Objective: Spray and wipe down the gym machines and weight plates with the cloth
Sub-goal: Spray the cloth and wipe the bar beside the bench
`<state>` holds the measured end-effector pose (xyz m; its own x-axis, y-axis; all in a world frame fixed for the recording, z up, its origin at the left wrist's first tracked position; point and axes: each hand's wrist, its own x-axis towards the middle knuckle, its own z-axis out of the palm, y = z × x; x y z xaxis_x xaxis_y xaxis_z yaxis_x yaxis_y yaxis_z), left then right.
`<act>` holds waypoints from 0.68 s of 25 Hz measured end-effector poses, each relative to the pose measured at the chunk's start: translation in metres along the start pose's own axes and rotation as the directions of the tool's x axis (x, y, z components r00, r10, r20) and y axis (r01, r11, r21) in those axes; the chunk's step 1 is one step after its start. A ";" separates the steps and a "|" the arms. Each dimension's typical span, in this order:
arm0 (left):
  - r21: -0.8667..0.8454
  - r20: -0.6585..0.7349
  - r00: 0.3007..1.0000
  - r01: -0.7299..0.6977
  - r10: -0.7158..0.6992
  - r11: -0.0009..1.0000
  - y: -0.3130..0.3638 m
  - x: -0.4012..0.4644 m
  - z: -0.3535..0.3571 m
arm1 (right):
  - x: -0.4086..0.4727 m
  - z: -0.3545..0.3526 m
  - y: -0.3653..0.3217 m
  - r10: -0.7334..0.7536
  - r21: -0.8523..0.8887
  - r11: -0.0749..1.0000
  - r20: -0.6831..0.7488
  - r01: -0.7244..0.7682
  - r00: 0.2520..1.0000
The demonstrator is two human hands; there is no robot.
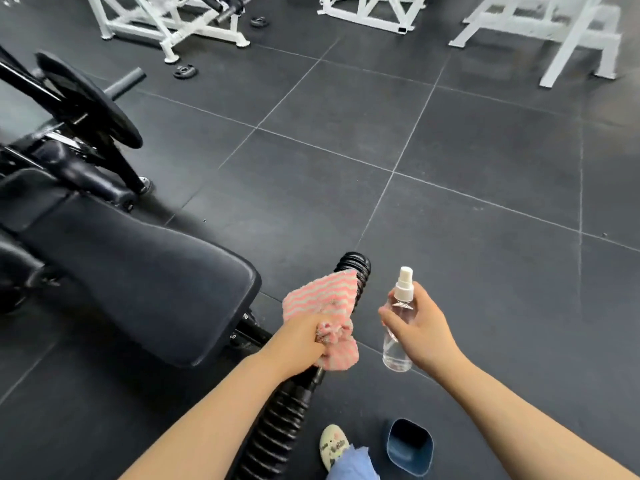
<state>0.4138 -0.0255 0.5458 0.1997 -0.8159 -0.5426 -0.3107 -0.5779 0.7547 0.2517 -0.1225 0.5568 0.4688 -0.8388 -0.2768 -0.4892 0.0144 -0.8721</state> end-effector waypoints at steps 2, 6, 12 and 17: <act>-0.126 -0.150 0.986 0.051 -0.070 0.991 -0.017 -0.033 0.007 | -0.018 0.003 -0.001 -0.036 -0.020 0.999 0.033 0.037 0.999; -0.328 -0.383 0.911 0.019 -0.151 0.944 -0.036 -0.099 0.015 | -0.073 0.006 0.010 -0.097 0.001 0.995 0.097 0.097 0.991; -0.501 -0.450 0.881 -0.112 -0.148 0.858 -0.071 -0.174 0.038 | -0.141 0.020 0.025 -0.118 0.060 0.992 0.121 0.111 0.986; -0.616 -0.346 0.925 -0.098 -0.157 0.781 -0.105 -0.191 0.010 | -0.165 0.030 0.026 -0.115 0.013 0.993 0.094 0.114 0.989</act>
<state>0.3990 0.1914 0.5668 0.5553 -0.6701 -0.4925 0.3105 -0.3823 0.8703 0.1837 0.0323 0.5681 0.5890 -0.7799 -0.2118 -0.4228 -0.0740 -0.9032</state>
